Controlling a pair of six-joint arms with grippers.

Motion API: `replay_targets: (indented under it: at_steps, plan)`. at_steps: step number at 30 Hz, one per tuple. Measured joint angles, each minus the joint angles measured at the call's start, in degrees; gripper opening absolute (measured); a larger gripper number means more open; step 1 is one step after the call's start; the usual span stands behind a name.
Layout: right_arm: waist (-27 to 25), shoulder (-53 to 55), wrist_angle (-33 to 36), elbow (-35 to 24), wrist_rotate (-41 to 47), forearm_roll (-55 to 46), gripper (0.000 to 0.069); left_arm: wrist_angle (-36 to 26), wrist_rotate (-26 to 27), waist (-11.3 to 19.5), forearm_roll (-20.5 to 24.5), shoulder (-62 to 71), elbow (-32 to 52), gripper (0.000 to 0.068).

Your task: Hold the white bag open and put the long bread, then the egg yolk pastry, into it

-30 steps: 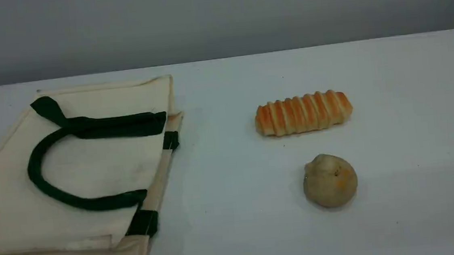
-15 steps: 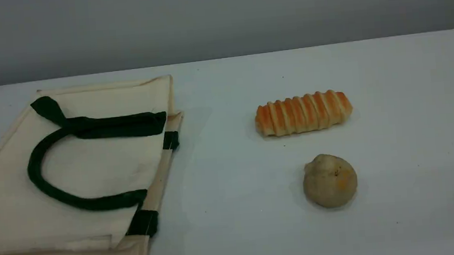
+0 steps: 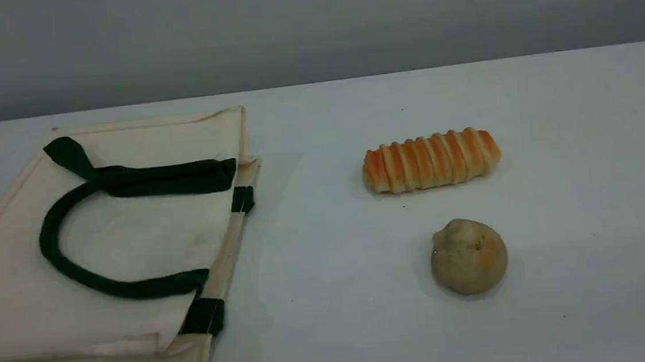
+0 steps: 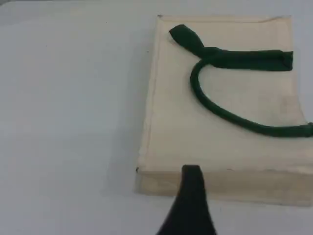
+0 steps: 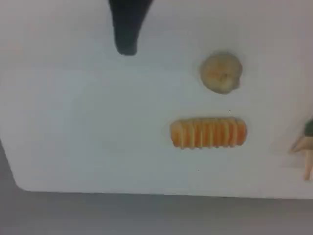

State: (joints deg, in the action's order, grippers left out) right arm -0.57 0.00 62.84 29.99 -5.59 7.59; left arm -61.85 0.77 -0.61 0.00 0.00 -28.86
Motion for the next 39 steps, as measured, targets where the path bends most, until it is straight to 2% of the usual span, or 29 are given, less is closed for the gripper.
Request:
replay_targets:
  at_steps: [16,21,23,25,28,30,39]
  plan:
    - [0.1,0.0,-1.3,0.0,0.0,-0.1,0.0558,0.0,0.0,-0.1,0.0,0.0,0.0,0.0550]
    - [1.9,0.0,-3.1,0.0,0.0,-0.1,0.0558,0.0,-0.1,-0.3,0.0,0.3,0.0,0.0550]
    - [2.5,0.0,-4.0,0.1,0.5,-0.2,0.0558,0.1,-1.7,-0.7,0.0,1.3,0.0,0.0550]
    - [3.3,0.4,-4.9,0.4,1.6,-0.3,0.0558,0.3,-5.5,-0.7,2.1,3.0,-0.4,0.0550]
    - [4.2,3.7,-8.2,1.2,2.7,-0.3,0.0558,2.1,-10.0,-1.6,6.0,6.9,-1.9,0.0550]
    - [4.9,6.6,-9.1,2.6,2.7,-0.3,0.0558,3.0,-10.9,-1.9,7.5,10.6,-3.4,0.0550]
    - [5.3,26.0,-9.4,12.9,2.7,1.9,0.0558,0.7,-10.7,-1.9,7.9,31.9,-14.1,0.0550]
